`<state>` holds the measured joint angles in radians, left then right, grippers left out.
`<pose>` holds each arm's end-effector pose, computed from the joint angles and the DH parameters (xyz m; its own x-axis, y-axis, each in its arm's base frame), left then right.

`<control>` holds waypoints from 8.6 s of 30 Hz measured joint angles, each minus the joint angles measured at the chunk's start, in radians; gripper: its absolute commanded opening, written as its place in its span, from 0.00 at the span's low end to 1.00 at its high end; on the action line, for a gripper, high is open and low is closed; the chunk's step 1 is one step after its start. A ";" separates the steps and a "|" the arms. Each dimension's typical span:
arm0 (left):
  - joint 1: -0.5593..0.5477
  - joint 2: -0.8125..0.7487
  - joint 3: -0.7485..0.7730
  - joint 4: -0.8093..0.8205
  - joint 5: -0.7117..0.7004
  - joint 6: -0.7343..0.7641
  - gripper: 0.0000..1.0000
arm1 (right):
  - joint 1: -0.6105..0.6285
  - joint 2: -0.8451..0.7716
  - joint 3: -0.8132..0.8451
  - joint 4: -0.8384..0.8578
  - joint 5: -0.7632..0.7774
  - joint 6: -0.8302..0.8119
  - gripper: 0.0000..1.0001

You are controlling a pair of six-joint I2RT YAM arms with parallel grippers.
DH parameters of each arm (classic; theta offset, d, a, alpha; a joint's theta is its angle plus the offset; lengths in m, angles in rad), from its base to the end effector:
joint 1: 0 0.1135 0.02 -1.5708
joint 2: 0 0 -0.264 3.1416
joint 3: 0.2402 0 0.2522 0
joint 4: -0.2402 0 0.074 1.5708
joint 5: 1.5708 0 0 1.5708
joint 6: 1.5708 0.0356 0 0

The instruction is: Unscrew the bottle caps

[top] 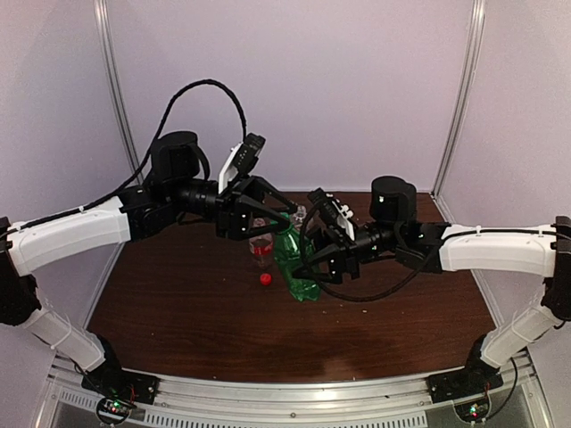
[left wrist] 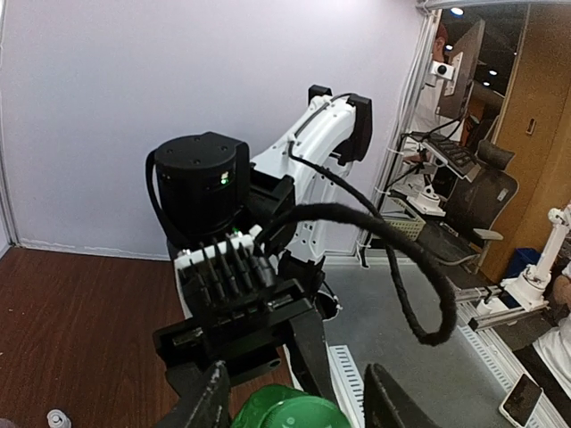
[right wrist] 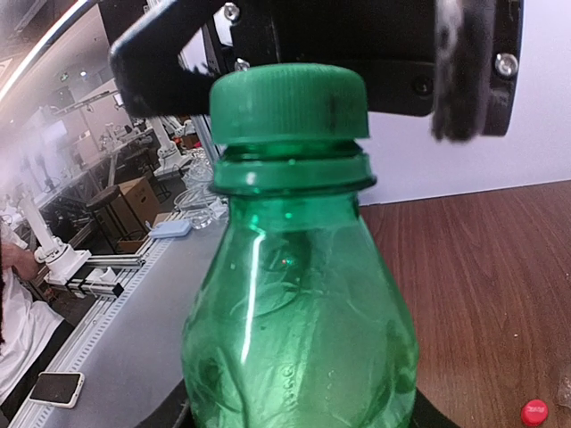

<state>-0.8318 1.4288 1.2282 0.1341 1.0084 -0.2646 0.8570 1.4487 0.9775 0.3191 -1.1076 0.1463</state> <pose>0.1983 -0.2623 0.3786 -0.2950 0.1167 -0.9484 0.9175 -0.2427 -0.3152 0.1869 0.2644 0.3042 -0.2318 -0.1681 -0.9581 -0.8924 -0.3552 0.2782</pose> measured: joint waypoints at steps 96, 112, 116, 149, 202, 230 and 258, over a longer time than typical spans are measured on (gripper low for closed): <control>-0.007 -0.091 -0.095 0.008 -0.108 -0.004 0.09 | 0.027 0.012 0.032 -0.034 0.085 -0.031 0.41; -0.081 -0.050 0.044 -0.242 -0.801 -0.246 0.21 | 0.101 -0.019 0.031 -0.093 0.780 -0.137 0.38; -0.082 -0.029 0.055 -0.243 -0.829 -0.263 0.32 | 0.110 -0.019 0.029 -0.106 0.848 -0.156 0.39; 0.060 -0.130 -0.122 0.031 -0.056 -0.061 0.59 | 0.055 0.015 0.053 -0.103 0.116 -0.093 0.47; -0.095 -0.019 0.028 -0.170 -0.763 -0.242 0.56 | 0.060 -0.050 -0.033 -0.040 0.740 -0.070 0.41; 0.021 -0.130 -0.073 0.039 -0.049 -0.019 0.73 | 0.022 0.016 -0.002 0.076 0.050 0.023 0.45; 0.021 -0.086 -0.085 0.072 -0.167 -0.068 0.18 | 0.011 0.002 0.014 0.065 0.163 0.039 0.41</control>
<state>-0.8108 1.3426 1.1427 0.2062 0.8413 -0.3321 0.8680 1.4506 0.9916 0.3840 -0.9443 0.1856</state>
